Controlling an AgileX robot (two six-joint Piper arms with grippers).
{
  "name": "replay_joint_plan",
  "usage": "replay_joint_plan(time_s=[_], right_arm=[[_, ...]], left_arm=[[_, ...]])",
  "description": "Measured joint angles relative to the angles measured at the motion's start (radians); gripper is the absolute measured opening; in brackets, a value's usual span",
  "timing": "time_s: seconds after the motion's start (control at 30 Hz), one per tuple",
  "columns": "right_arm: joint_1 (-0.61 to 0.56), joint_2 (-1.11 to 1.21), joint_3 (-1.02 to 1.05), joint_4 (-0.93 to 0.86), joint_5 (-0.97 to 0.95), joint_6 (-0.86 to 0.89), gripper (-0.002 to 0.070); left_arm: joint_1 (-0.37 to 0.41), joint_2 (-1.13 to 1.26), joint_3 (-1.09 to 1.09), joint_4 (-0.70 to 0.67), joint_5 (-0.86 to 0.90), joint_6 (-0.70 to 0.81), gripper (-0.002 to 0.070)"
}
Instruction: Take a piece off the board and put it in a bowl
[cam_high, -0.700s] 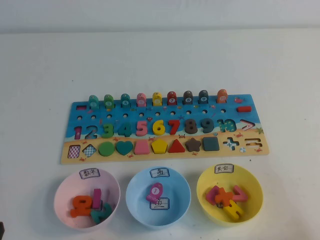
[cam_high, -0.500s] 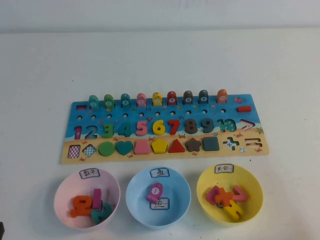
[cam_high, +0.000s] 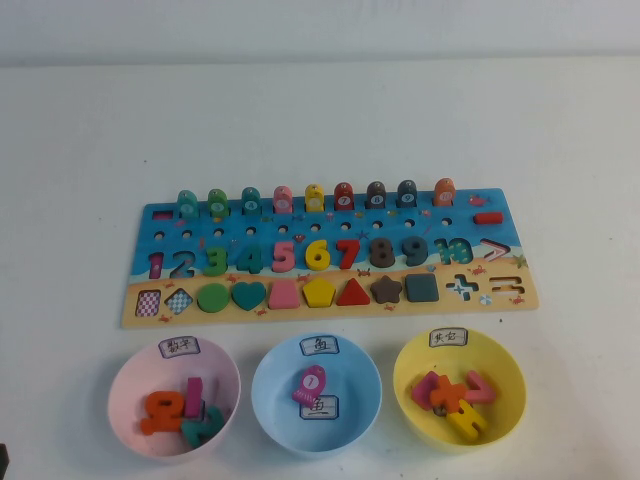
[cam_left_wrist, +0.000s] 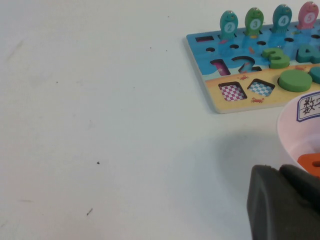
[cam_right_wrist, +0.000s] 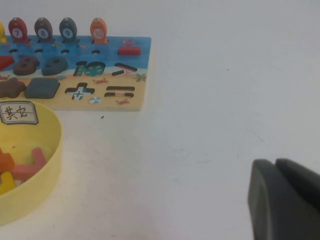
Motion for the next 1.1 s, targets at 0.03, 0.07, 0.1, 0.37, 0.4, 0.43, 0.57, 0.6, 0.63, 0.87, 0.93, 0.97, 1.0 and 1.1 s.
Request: replay_joint_plan(time_s=[0.03,0.07,0.1,0.37,0.4,0.43,0.57,0.6,0.63,0.87,0.93,0.97,1.0,1.1], right_arm=[[0.0,0.0,0.0,0.0,0.0,0.0,-0.0017],[0.0,0.0,0.0,0.0,0.0,0.0,-0.0017],[0.0,0.0,0.0,0.0,0.0,0.0,-0.0017],[0.0,0.0,0.0,0.0,0.0,0.0,-0.0017],[0.0,0.0,0.0,0.0,0.0,0.0,-0.0017],[0.0,0.0,0.0,0.0,0.0,0.0,-0.0017],[0.0,0.0,0.0,0.0,0.0,0.0,-0.0017],[0.0,0.0,0.0,0.0,0.0,0.0,-0.0017],[0.0,0.0,0.0,0.0,0.0,0.0,-0.0017],[0.0,0.0,0.0,0.0,0.0,0.0,-0.0017],[0.0,0.0,0.0,0.0,0.0,0.0,-0.0017],[0.0,0.0,0.0,0.0,0.0,0.0,-0.0017],[0.0,0.0,0.0,0.0,0.0,0.0,-0.0017],[0.0,0.0,0.0,0.0,0.0,0.0,-0.0017]], left_arm=[[0.0,0.0,0.0,0.0,0.0,0.0,-0.0005],[0.0,0.0,0.0,0.0,0.0,0.0,-0.0005],[0.0,0.0,0.0,0.004,0.0,0.0,-0.0004],[0.0,0.0,0.0,0.013,-0.007,0.0,-0.0005],[0.0,0.0,0.0,0.013,-0.016,0.0,-0.0005],[0.0,0.0,0.0,0.013,-0.032,-0.002,-0.0005],[0.0,0.0,0.0,-0.052,-0.124,-0.053,-0.0005],[0.0,0.0,0.0,-0.078,-0.15,-0.064,-0.0005],[0.0,0.0,0.0,-0.104,-0.173,-0.078,-0.0005],[0.0,0.0,0.0,-0.243,-0.256,-0.154,-0.0005],[0.0,0.0,0.0,-0.238,-0.264,-0.154,-0.0005],[0.0,0.0,0.0,-0.233,-0.264,-0.154,-0.0005],[0.0,0.0,0.0,-0.232,-0.264,-0.154,-0.0005],[0.0,0.0,0.0,-0.231,-0.262,-0.166,-0.0005]])
